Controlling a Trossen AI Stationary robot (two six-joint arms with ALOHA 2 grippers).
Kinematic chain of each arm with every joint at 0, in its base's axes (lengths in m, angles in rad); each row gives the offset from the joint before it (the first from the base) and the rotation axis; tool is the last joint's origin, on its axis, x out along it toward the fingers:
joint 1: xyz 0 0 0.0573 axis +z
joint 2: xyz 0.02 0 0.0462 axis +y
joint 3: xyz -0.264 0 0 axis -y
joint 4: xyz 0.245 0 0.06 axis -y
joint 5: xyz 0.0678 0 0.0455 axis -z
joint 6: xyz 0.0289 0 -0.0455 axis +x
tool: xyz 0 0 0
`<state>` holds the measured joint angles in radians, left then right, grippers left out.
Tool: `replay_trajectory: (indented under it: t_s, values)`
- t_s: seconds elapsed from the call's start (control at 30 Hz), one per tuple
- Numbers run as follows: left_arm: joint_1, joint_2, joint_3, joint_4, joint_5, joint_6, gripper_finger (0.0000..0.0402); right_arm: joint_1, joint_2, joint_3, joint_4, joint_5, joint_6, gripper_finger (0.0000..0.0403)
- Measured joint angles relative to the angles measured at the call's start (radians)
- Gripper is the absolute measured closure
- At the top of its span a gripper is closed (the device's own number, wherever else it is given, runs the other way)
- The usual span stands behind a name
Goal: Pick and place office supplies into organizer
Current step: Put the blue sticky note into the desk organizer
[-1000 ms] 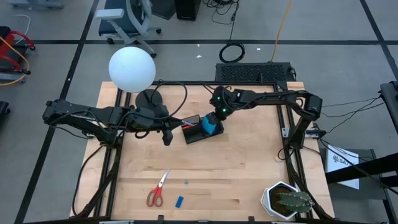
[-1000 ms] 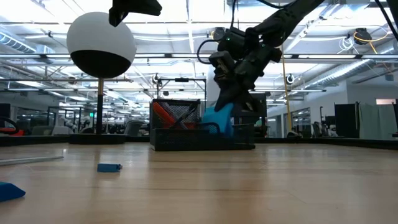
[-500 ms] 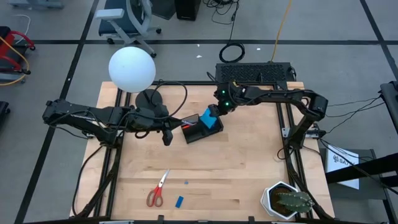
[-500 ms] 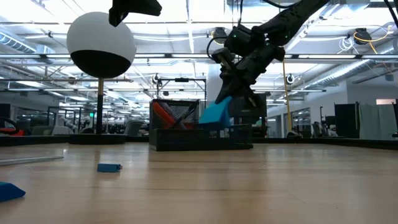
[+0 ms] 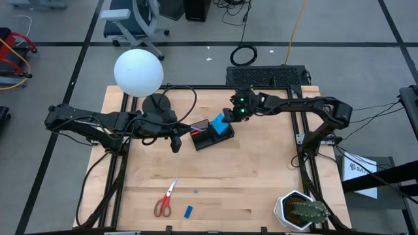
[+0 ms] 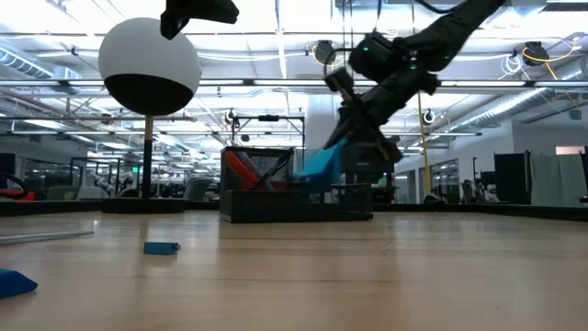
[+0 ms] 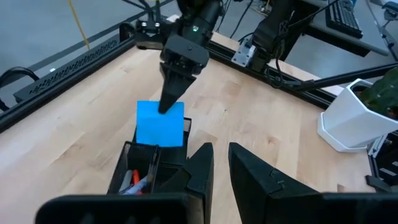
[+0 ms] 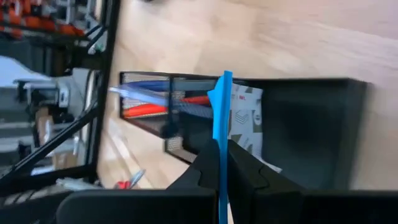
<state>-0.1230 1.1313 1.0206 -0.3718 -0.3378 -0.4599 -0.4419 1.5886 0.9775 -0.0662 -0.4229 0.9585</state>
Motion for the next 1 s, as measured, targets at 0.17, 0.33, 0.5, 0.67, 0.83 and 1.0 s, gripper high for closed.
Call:
replay_trajectory:
  t_s: [0.17,0.33,0.5,0.67,0.83,1.0]
  values:
    - [0.006,0.000,0.000,0.002,0.000,0.006,0.0346,-0.003,-0.072,-0.138,0.197,0.009,0.107,0.0402]
    - [0.014,0.000,0.000,0.003,0.005,0.008,0.0346,0.001,-0.081,-0.260,0.468,0.060,0.258,0.0402]
    - [0.014,0.000,0.000,0.007,0.007,0.006,0.0346,0.020,-0.076,-0.304,0.566,0.082,0.310,0.0402]
    - [0.014,0.000,0.000,0.007,0.007,0.005,0.0346,0.031,-0.075,-0.305,0.569,0.088,0.313,0.0402]
    - [0.014,0.000,0.000,0.007,0.007,0.004,0.0346,0.035,-0.075,-0.305,0.565,0.089,0.313,0.0402]
    - [0.014,0.000,0.000,0.007,0.007,0.006,0.0346,0.050,-0.075,-0.305,0.563,0.089,0.314,0.0389]
